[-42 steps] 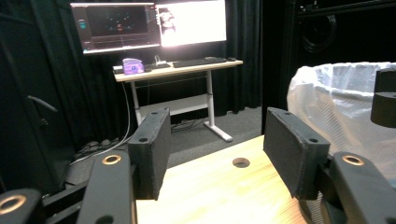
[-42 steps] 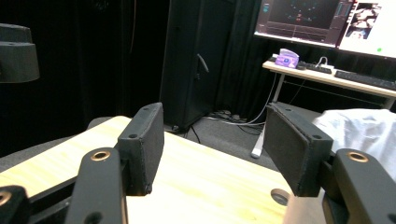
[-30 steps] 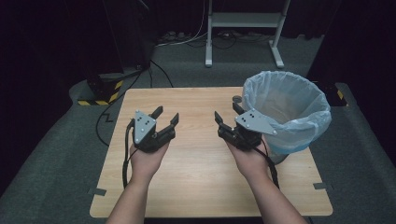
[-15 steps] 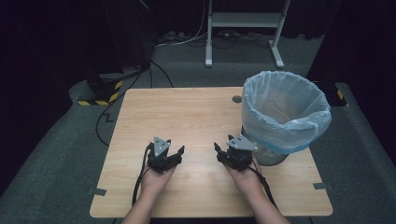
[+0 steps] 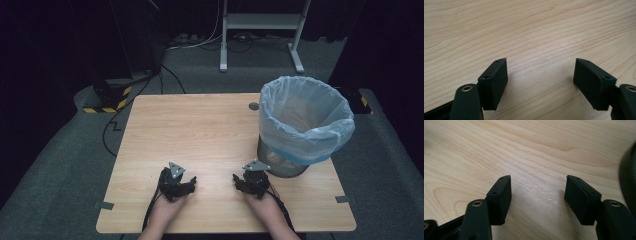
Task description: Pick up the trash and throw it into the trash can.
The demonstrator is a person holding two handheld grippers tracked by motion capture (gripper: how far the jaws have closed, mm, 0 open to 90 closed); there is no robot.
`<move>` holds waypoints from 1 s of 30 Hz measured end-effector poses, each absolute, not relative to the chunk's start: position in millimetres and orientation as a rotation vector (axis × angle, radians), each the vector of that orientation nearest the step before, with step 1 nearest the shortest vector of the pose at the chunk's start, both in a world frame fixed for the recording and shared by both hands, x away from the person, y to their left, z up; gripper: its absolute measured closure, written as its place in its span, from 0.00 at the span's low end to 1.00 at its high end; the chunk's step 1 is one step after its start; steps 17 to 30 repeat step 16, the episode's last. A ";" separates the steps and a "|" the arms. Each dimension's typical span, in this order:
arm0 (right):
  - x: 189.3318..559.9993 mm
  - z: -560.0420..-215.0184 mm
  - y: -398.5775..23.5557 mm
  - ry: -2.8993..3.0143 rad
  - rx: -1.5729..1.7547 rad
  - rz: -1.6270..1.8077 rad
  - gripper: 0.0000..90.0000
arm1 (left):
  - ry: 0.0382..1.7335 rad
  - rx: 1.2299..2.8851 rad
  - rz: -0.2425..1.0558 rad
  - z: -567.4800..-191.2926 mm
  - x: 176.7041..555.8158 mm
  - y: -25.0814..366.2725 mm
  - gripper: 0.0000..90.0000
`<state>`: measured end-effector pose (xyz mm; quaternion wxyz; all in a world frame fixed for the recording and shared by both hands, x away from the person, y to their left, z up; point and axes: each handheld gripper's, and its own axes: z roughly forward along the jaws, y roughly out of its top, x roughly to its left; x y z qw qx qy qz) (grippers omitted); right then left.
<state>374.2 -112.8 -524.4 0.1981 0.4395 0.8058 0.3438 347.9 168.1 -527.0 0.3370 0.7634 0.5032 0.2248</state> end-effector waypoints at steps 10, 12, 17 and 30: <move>370.9 -524.6 -110.0 2.260 1.217 0.964 0.42 | 1.286 2.003 0.591 -526.7 344.7 166.9 0.33; 370.9 -524.6 -110.1 2.260 1.216 0.964 0.42 | 1.287 2.004 0.594 -526.7 344.0 166.3 0.33; 371.0 -524.6 -110.1 2.260 1.216 0.964 0.42 | 1.284 2.002 0.601 -526.8 343.0 165.8 0.33; 371.0 -524.6 -110.1 2.260 1.216 0.964 0.42 | 1.284 2.002 0.601 -526.8 343.0 165.8 0.33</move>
